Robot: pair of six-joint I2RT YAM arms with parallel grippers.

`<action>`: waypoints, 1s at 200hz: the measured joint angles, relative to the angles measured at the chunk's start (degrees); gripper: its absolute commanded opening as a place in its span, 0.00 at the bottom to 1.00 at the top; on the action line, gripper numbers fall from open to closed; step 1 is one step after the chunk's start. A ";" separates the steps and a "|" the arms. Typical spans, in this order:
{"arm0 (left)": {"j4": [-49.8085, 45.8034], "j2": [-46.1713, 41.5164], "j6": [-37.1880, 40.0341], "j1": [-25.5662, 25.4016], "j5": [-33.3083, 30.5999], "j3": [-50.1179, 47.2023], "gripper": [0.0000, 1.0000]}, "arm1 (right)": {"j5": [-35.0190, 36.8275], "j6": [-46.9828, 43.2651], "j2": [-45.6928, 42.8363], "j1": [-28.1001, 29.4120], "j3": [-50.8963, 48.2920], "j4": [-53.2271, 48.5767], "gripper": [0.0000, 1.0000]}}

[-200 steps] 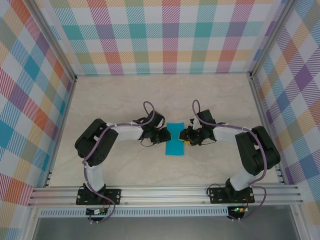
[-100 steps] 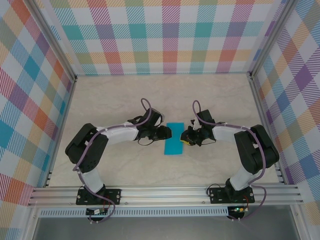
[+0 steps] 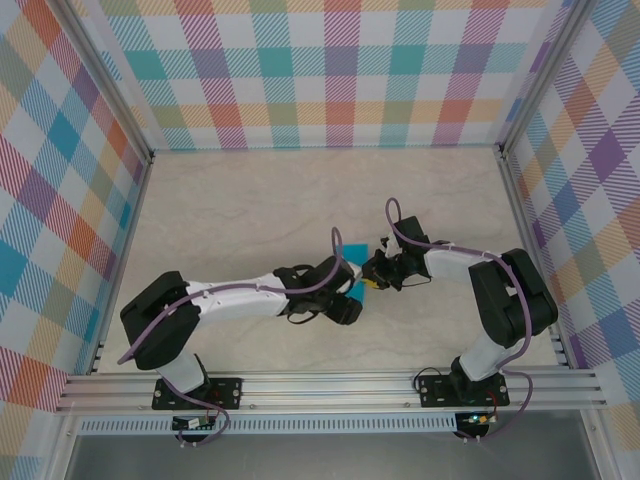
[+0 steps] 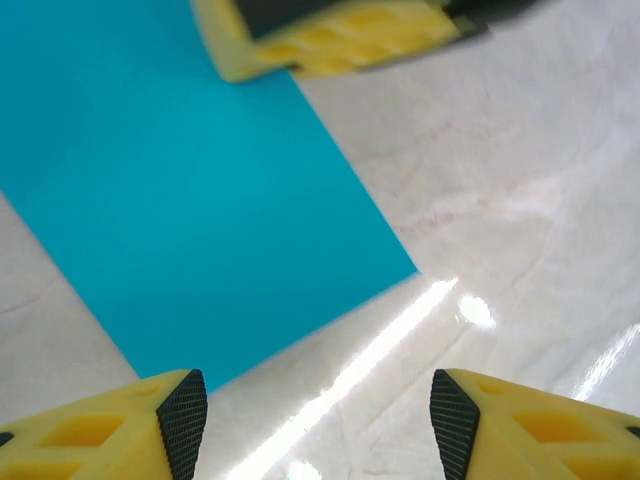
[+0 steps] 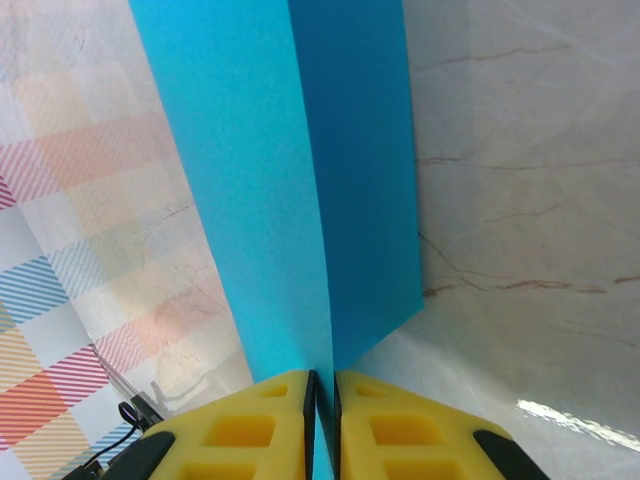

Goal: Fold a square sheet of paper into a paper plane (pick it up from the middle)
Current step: Third fold the triangle at the center of the table.

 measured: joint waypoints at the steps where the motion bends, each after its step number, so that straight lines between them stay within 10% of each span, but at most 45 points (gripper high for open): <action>1: -0.09 0.04 0.09 -0.13 -0.17 0.04 0.64 | 0.00 0.00 0.00 0.00 0.00 -0.02 0.15; 91: -2.82 10.80 8.02 -9.35 -19.43 7.89 0.63 | -0.20 -0.02 0.42 0.00 0.26 -0.28 0.15; 200: -2.69 8.72 9.33 -9.53 -24.85 7.54 0.05 | -0.17 -0.24 0.44 -0.13 0.28 -1.29 0.17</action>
